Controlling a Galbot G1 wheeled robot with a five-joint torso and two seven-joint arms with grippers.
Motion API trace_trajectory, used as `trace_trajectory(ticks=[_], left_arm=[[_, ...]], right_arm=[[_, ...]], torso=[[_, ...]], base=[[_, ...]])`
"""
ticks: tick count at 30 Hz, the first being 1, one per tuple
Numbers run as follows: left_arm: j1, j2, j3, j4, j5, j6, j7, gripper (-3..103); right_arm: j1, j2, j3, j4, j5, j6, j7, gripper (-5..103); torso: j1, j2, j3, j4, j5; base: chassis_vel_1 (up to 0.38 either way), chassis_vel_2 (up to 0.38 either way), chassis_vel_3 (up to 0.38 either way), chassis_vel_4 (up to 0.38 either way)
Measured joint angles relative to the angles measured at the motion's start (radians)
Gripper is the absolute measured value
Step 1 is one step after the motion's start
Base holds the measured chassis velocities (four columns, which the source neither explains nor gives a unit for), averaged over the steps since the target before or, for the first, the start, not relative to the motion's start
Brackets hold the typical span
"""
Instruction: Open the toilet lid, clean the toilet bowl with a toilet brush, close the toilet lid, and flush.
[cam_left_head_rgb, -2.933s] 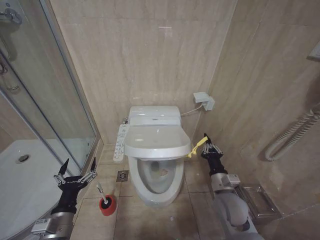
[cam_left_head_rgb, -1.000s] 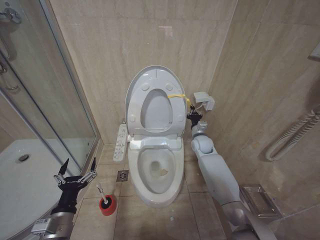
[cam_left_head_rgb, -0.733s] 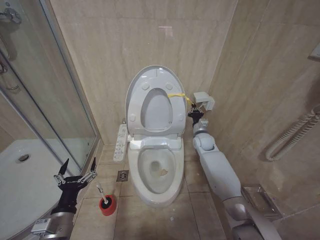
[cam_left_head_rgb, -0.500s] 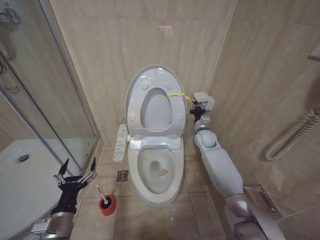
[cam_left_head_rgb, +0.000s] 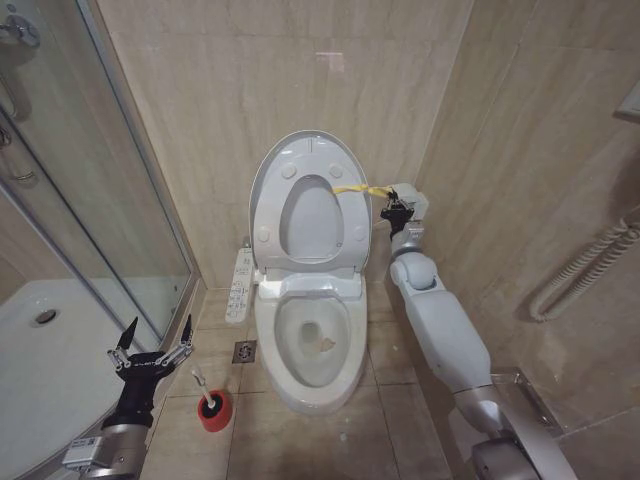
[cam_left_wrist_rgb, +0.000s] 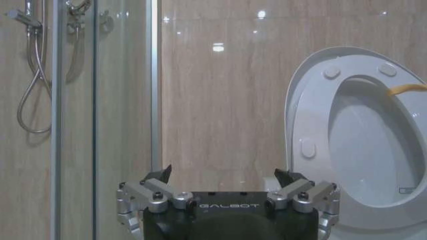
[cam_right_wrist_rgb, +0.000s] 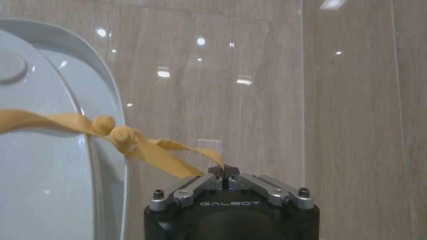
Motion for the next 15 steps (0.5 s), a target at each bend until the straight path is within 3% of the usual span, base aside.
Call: trace_trajectory(ticks=[10, 11, 15], left_arm=[[0.000, 0.000, 0.000, 0.000, 0.000, 0.000, 0.000, 100], [0.000, 0.000, 0.000, 0.000, 0.000, 0.000, 0.000, 100], [0.000, 0.000, 0.000, 0.000, 0.000, 0.000, 0.000, 100]], right_arm=[[-0.058, -0.030, -0.011, 0.108, 0.033, -0.042, 0.000, 1], [-0.065, -0.034, -0.011, 0.126, 0.038, -0.047, 0.000, 19], [-0.083, -0.042, -0.011, 0.168, 0.046, -0.055, 0.001, 19]], torso=[[0.000, 0.000, 0.000, 0.0000, 0.0001], [0.000, 0.000, 0.000, 0.0000, 0.0001], [0.000, 0.000, 0.000, 0.0000, 0.0000]], base=[[0.000, 0.000, 0.000, 0.000], [0.000, 0.000, 0.000, 0.000], [0.000, 0.000, 0.000, 0.000]])
